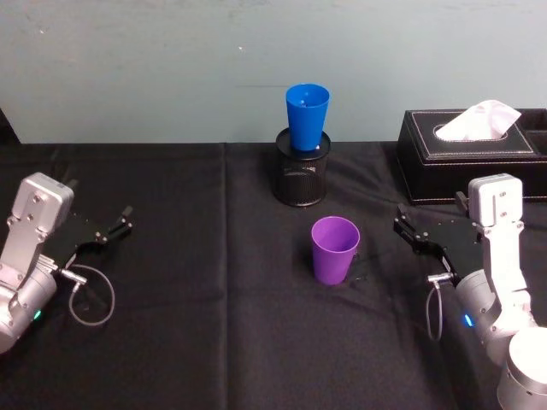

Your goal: Pick up one cup with a gripper and tap it against the other cup.

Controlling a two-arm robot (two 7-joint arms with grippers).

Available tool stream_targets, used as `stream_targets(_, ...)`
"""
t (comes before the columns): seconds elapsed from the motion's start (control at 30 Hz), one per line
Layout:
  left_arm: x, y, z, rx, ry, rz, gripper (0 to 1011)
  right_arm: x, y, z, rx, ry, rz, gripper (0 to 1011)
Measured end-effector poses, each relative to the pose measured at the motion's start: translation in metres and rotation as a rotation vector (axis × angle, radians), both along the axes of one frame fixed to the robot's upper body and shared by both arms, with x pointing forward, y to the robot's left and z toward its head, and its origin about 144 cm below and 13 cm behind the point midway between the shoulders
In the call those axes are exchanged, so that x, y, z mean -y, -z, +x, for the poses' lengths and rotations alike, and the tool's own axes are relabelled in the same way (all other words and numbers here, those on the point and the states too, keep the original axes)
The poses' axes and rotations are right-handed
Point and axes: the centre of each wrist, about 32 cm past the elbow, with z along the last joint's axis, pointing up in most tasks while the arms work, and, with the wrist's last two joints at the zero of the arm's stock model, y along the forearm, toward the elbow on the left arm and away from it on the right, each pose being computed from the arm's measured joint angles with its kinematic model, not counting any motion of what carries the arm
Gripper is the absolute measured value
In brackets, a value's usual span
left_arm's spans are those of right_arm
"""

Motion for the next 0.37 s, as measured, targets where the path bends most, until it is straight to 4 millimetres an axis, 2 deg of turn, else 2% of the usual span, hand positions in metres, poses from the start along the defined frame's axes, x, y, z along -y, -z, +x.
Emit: stream_targets(0.37, 0.0, 0.0, 0.0, 0.0, 0.0, 0.0, 1000, 0.0006, -0.0005, -0.0001, -0.002, -0.002, 0.003, 1000)
